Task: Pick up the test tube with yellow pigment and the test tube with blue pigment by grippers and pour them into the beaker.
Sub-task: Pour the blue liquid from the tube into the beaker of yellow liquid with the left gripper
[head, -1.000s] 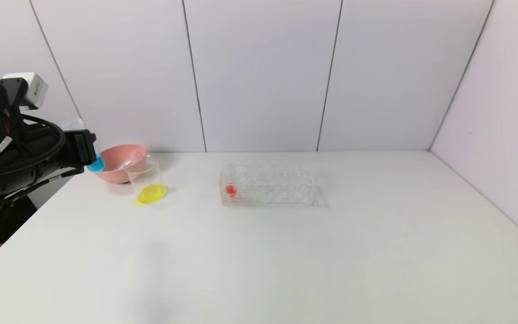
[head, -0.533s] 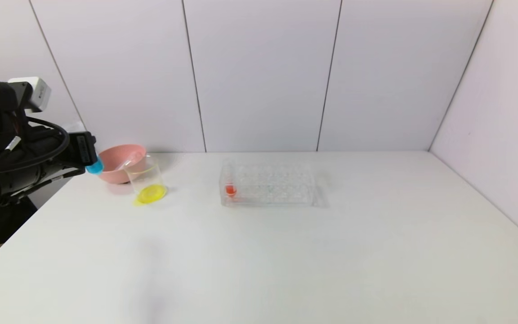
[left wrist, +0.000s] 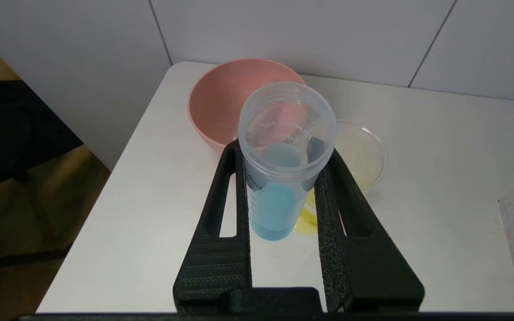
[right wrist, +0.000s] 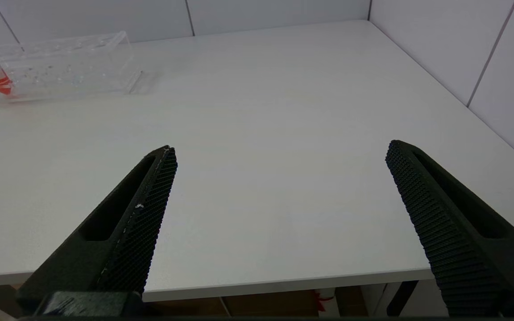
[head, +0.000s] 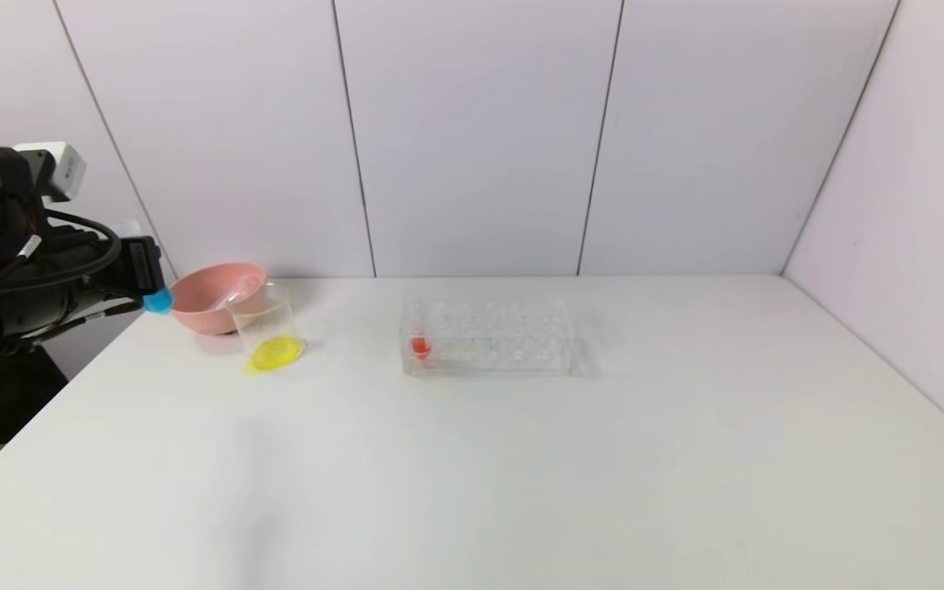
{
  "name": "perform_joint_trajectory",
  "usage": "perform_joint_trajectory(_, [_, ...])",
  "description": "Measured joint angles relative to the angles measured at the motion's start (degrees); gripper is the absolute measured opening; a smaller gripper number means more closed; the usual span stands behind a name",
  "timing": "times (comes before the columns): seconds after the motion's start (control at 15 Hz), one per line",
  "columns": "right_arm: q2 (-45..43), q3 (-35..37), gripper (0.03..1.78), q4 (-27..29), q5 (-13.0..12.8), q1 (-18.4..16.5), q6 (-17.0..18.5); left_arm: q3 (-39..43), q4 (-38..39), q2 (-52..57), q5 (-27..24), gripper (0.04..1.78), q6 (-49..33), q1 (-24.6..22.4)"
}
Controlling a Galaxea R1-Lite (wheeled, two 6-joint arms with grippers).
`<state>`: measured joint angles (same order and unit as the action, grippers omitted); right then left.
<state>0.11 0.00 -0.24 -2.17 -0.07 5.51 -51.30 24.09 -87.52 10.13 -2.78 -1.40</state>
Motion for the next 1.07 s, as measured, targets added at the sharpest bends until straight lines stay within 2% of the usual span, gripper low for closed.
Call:
perform_joint_trajectory(0.27, [0.0,0.0,1.71,0.0,-0.02,0.02,0.0,-5.21,-0.44,-5.38,-12.11,0.44,8.47,-5.03])
perform_joint_trajectory(0.6, [0.0,0.0,1.71,0.02,0.0,0.02,-0.02,-14.76,-1.55,-12.59,-21.63,0.44,18.07,-8.9])
perform_joint_trajectory(1.07, [0.0,0.0,1.71,0.0,-0.02,0.02,0.0,-26.43,-16.26,-17.01,-33.52,0.44,37.69,-13.84])
